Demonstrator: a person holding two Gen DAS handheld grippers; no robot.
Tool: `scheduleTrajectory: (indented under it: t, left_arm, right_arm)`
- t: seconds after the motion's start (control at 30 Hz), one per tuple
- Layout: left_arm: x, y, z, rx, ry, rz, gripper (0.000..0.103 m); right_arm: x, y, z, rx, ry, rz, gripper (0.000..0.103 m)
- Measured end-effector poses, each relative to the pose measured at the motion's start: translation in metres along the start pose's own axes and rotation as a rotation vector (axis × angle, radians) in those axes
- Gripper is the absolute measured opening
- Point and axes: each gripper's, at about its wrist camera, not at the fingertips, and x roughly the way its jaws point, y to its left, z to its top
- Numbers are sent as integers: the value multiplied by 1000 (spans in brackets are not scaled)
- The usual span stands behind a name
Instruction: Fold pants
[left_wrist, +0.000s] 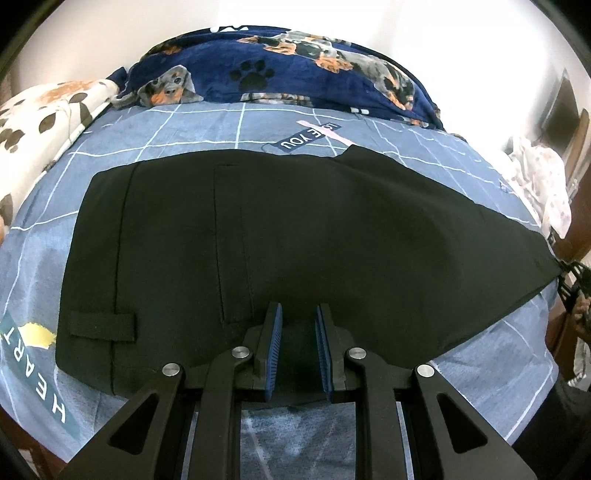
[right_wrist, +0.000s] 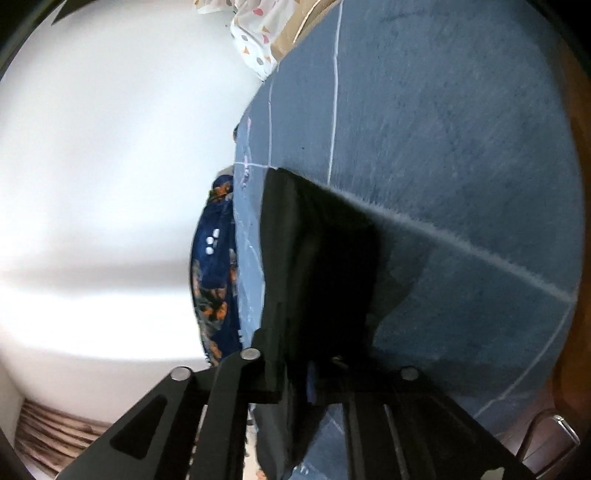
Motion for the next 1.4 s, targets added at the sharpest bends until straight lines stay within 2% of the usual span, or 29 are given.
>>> scheduleTrajectory:
  t: [0.1,0.23,0.37,0.47,0.6,0.8,1.1,1.33,1.37,1.4]
  left_arm:
    - [0,1,0,-6,-1,-3,20]
    - [0,0,0,-8,-2,-2,20]
    - [0,2,0,-12,-4,-7,20]
    - [-1,3,0,-25,-7,-14,20]
    - [-1,5,1,-39,-8,-19,20]
    - [-1,6,0,-41,-10,-19,20]
    - [-1,6,0,-41,-10,-21,20]
    - [-1,7,0,-41,-11,-21,20]
    - [-1,7,0,-41,-11,-21,20]
    - [-1,7,0,-41,-12,-22,20]
  right_arm:
    - [-14,-4,1,12,-44,24,15]
    - [-34,-1,4,-24,-141,-29,11]
    - [-57,-3,7,8,-268,2,12]
    - [-70,-9,13,24,-290,26,14]
    - [-66,-15,14,35,-276,6,31]
    - [-55,-15,13,11,-232,18,32]
    - [-1,7,-2,-67,-67,-21,36]
    - [22,17,-4,-107,-34,-51,36]
    - [23,19,-5,-115,-34,-60,33]
    - [26,22,-4,-131,-38,-98,19]
